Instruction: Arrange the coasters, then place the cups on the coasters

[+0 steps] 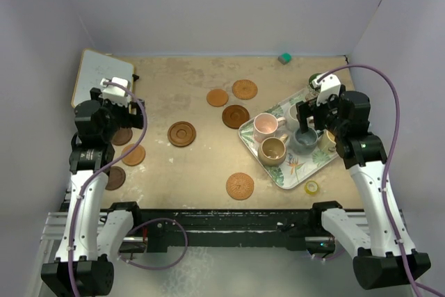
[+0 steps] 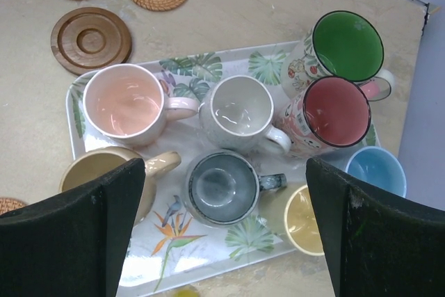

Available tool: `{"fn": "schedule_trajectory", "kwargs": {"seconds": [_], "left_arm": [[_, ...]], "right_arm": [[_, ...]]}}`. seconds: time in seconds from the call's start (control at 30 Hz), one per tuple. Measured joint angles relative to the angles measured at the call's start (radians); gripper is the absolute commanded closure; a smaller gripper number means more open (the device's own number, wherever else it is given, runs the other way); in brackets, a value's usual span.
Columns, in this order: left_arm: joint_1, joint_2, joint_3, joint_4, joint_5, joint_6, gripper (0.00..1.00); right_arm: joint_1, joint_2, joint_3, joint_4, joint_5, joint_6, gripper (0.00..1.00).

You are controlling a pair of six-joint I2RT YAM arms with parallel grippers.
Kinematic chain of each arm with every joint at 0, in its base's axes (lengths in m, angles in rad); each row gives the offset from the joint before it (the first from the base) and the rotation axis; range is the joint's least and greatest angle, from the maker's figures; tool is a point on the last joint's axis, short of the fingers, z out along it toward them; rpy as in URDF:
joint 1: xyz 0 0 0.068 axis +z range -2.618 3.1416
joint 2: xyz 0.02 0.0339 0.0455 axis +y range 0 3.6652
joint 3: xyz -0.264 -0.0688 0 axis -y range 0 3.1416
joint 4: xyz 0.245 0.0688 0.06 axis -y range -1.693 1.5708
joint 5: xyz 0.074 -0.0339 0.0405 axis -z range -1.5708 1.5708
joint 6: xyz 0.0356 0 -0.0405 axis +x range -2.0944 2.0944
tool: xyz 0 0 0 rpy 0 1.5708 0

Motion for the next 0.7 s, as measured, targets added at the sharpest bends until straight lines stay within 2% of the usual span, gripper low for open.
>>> {"fn": "schedule_trajectory", "kwargs": {"seconds": [0.3, 0.53, 0.7], "left_arm": [[-0.019, 0.131, 0.007, -0.042, 0.085, 0.137, 0.01], [-0.190, 0.250, 0.007, -0.076, 0.055, 0.253, 0.01], [-0.237, 0.338, 0.007, -0.081, 0.056, 0.304, 0.01]], "right_arm": [[0.002, 0.016, 0.018, 0.002, 0.022, -0.003, 0.00], [0.002, 0.028, 0.016, 0.010, 0.018, -0.011, 0.00], [0.002, 0.028, -0.005, 0.010, 0.018, -0.023, 0.00]]}}
